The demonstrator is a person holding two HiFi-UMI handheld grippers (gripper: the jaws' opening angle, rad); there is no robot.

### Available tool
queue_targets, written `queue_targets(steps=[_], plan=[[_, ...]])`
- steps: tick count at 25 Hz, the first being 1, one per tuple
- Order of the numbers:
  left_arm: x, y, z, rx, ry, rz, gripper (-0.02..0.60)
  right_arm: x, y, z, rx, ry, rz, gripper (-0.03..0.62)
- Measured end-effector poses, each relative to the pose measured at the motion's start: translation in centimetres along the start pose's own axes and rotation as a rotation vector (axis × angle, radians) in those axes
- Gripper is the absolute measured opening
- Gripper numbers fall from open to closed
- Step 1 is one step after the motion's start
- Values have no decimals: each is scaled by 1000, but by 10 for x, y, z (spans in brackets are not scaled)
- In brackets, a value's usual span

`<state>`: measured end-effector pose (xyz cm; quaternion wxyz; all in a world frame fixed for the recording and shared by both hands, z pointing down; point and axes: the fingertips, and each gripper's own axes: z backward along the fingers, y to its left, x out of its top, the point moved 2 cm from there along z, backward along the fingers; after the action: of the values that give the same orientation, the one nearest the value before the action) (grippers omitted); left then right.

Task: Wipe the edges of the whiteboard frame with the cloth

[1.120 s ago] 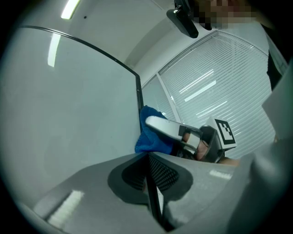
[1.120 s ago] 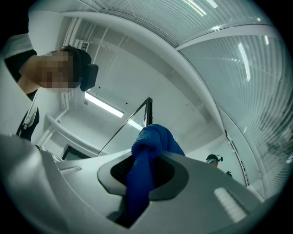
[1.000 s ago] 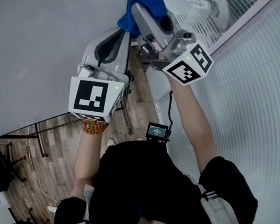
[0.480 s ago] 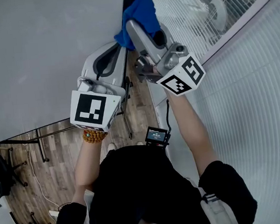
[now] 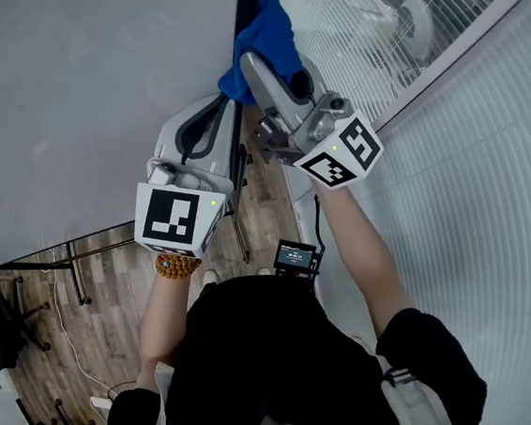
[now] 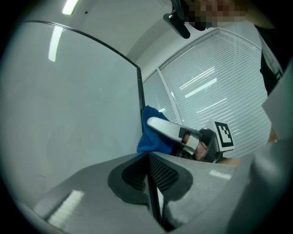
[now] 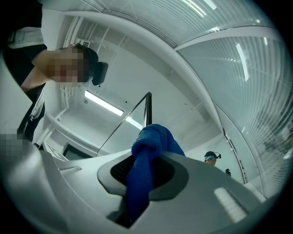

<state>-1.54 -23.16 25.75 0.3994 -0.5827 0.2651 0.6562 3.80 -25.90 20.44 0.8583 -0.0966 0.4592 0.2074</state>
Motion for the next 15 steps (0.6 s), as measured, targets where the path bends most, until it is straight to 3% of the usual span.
queue_targets(steps=[15], plan=[[-20, -3, 5, -2, 24, 19, 0, -30, 1, 18, -31, 29, 13, 75]])
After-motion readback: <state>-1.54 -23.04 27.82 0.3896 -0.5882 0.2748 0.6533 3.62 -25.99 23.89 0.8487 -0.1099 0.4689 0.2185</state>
